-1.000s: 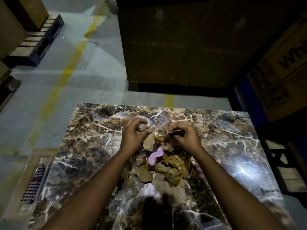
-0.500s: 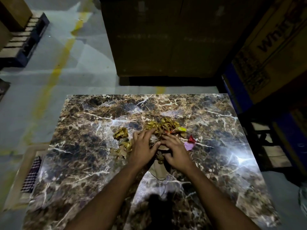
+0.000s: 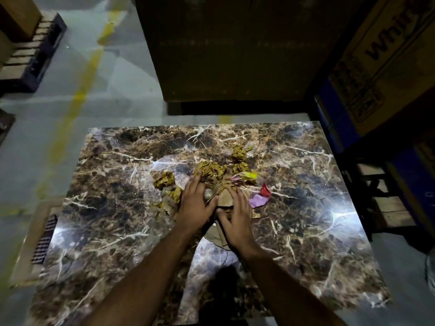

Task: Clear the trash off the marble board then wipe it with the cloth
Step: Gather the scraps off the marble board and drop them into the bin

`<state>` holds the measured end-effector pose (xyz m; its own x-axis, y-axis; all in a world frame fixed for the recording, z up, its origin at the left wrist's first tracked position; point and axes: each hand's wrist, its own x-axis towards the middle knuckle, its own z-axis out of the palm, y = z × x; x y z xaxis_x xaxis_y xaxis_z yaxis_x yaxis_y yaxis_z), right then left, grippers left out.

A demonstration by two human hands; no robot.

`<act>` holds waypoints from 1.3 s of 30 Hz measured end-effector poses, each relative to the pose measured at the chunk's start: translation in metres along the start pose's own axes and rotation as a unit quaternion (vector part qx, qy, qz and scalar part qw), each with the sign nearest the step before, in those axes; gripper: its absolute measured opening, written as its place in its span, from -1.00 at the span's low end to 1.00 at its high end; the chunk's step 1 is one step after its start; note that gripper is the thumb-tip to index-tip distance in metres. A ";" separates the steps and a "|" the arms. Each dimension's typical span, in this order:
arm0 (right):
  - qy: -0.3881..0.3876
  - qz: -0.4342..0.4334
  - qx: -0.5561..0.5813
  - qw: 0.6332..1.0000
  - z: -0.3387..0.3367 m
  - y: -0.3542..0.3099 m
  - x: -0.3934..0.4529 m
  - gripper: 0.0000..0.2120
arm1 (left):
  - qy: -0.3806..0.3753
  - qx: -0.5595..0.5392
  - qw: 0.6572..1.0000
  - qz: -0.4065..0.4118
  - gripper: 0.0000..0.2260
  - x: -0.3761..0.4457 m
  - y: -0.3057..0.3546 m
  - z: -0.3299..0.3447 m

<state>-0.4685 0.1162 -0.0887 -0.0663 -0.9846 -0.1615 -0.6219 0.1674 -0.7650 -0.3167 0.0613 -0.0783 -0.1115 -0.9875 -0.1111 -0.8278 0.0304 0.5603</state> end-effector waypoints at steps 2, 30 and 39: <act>0.021 0.015 0.017 1.000 0.004 -0.004 0.001 -0.40 | 0.022 -0.024 0.999 -0.013 -0.48 -0.009 0.004 0.004; 0.083 0.131 0.404 0.901 -0.028 -0.085 0.001 -0.56 | 0.216 -0.416 0.883 -0.030 -0.73 -0.046 0.086 -0.015; 0.092 0.099 0.432 0.892 -0.043 -0.119 -0.015 -0.82 | 0.242 -0.472 0.845 -0.063 -0.68 -0.051 0.101 -0.044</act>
<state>-0.4275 0.1088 0.0316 -0.2849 -0.9098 -0.3018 0.2439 0.2356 -0.9407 -0.3704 0.1078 0.0206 0.3725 -0.9280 0.0020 0.0174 0.0091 0.9998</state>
